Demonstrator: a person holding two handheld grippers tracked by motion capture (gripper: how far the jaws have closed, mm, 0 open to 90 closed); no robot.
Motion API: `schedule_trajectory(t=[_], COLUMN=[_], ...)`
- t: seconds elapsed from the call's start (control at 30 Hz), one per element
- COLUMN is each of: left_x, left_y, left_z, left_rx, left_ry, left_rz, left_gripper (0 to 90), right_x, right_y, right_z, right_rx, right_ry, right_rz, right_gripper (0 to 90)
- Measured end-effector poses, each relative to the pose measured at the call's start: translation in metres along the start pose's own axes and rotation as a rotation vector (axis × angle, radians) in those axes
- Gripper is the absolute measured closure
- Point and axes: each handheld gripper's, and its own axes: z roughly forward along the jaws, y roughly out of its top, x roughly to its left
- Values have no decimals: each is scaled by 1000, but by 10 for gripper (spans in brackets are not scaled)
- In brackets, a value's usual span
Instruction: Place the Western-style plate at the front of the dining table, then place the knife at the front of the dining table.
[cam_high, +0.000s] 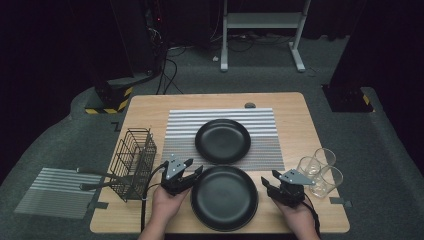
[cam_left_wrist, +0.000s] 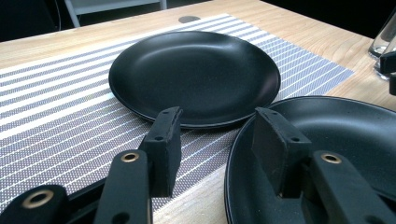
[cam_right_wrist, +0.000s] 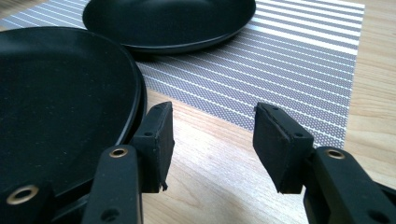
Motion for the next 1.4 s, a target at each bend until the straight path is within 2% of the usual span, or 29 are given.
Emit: schedule_trajectory(t=[0.1, 0.13, 0.17, 0.27, 0.33, 0.37, 0.4, 0.43, 0.5, 0.53, 0.6, 0.67, 0.7, 0.73, 0.77, 0.83, 0.9, 1.07, 1.13, 1.23, 1.27, 1.3, 1.33, 1.37, 1.4], left_x=[-2, 4, 5, 3, 2, 1, 1, 1, 0, 1, 0, 2, 1, 2, 3, 2, 5, 10, 11, 13, 12, 13, 13, 14, 13], left_y=[2, 4, 6, 9, 12, 12, 14, 15, 17, 19, 20, 23, 24, 25, 26, 27, 30, 33, 34, 35, 34, 35, 36, 37, 37], left_z=[-1, -8, -9, -12, -15, -16, -18, -19, -22, -24, -26, -30, -32, -32, -34, -36, -40, -46, -48, -50, -51, -51, -52, -53, -53], left_rx=[-5, 58, 56, 40, 29, 24, 18, 15, 6, 1, -14, -10, -18, -25, -22, -42, -42, -74, -68, -84, -87, -86, -91, -89, -91], left_ry=[5, -1, 6, 7, 8, 5, 4, 4, 18, 20, 23, 17, 21, 19, 20, 26, 29, 38, 50, 59, 70, 68, 70, 70, 69], left_rz=[-15, 89, 111, 124, 125, 102, 102, 114, 111, 137, 105, 134, 107, 131, 137, 115, 137, 124, 128, 125, 107, 129, 114, 126, 116], left_gripper=[498, 494, 490, 485, 493, 505, 504, 496, 493, 492, 489, 487, 488, 488, 488, 486, 482, 476, 476, 469, 461, 449, 450, 452, 452], right_x=[1, 0, 0, 0, -1, -1, -1, -2, -2, -1, -2, -2, -1, -1, -2, -2, -2, -2, -1, -2, -1, -1, 0, -1, 0], right_y=[-1, -1, -1, -2, -2, -2, -2, -3, -3, -3, -3, -3, -3, -3, -3, -3, -3, -3, -3, -4, -4, -4, -4, -4, -4], right_z=[-1, -1, -1, -1, -1, -1, -1, 0, 0, 0, 0, 0, 0, 0, 0, 0, 1, 1, 2, 2, 2, 2, 2, 2, 2], right_rx=[-1, -2, -4, -3, 1, 2, 5, 8, 8, 10, 6, 7, 8, 8, 7, 5, 6, 6, 8, 13, 16, 17, 15, 14, 13], right_ry=[-10, -11, -12, -13, -13, -15, -17, -16, -14, -12, -15, -13, -14, -15, -15, -15, -15, -17, -18, -20, -21, -22, -22, -22, -21], right_rz=[22, 16, 14, 16, 11, 22, 21, 26, 27, 37, 27, 25, 30, 30, 26, 27, 32, 28, 28, 32, 36, 38, 38, 29, 30], right_gripper=[479, 479, 480, 479, 479, 478, 476, 473, 470, 470, 468, 464, 463, 461, 459, 458, 457, 450, 446, 444, 445, 444, 443, 442, 441])
